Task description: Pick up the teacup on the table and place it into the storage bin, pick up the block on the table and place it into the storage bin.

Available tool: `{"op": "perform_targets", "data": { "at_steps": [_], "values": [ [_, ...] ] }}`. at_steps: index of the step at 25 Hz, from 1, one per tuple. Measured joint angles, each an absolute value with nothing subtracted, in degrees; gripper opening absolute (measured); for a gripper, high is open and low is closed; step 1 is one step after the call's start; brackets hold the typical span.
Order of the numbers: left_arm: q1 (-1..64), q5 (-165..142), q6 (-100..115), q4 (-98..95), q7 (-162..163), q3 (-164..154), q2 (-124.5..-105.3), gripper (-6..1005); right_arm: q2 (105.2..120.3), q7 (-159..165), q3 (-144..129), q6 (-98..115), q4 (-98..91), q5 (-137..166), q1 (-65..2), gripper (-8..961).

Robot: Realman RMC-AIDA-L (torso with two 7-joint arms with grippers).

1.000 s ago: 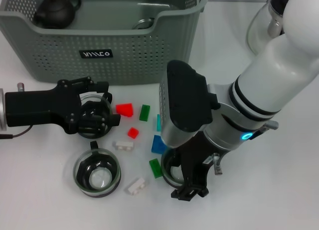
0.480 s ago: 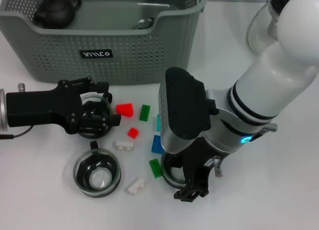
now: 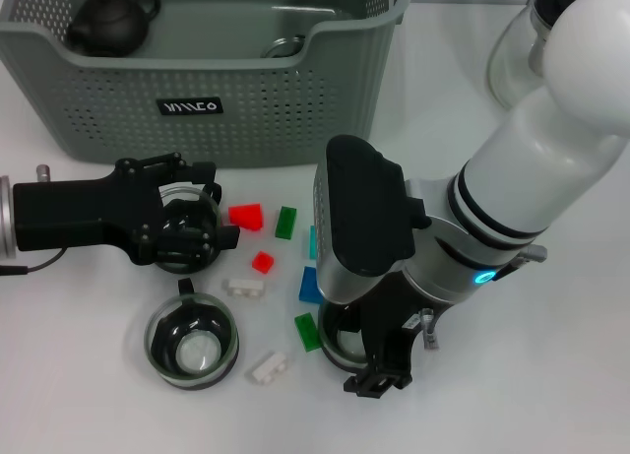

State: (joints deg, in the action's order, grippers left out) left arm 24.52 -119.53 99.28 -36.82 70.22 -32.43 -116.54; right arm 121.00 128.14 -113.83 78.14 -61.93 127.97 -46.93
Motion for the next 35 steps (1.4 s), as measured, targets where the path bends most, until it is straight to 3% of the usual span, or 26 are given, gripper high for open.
{"op": "perform_targets", "data": {
  "at_steps": [7, 17, 23, 35],
  "values": [
    [24.52, -119.53, 99.16, -36.82, 70.22, -32.43, -116.55, 946, 121.03, 129.31, -113.83, 78.08, -61.87, 127.97, -47.23, 675],
    [24.48, -119.53, 99.13, -36.82, 70.22, -32.43, -116.54, 944, 120.93, 129.38, -113.86, 78.47, -62.45, 127.95, -47.37, 228],
    [24.31, -119.53, 99.13, -36.82, 70.22, -32.43, -116.54, 942, 120.79, 129.53, -113.63, 79.03, -62.71, 127.97, -47.39, 72],
    [24.08, -119.47, 99.31, -36.83, 70.22, -32.43, -116.54, 939, 120.37, 135.15, -105.26, 91.56, -76.89, 134.7, -44.55, 69]
  ]
}}
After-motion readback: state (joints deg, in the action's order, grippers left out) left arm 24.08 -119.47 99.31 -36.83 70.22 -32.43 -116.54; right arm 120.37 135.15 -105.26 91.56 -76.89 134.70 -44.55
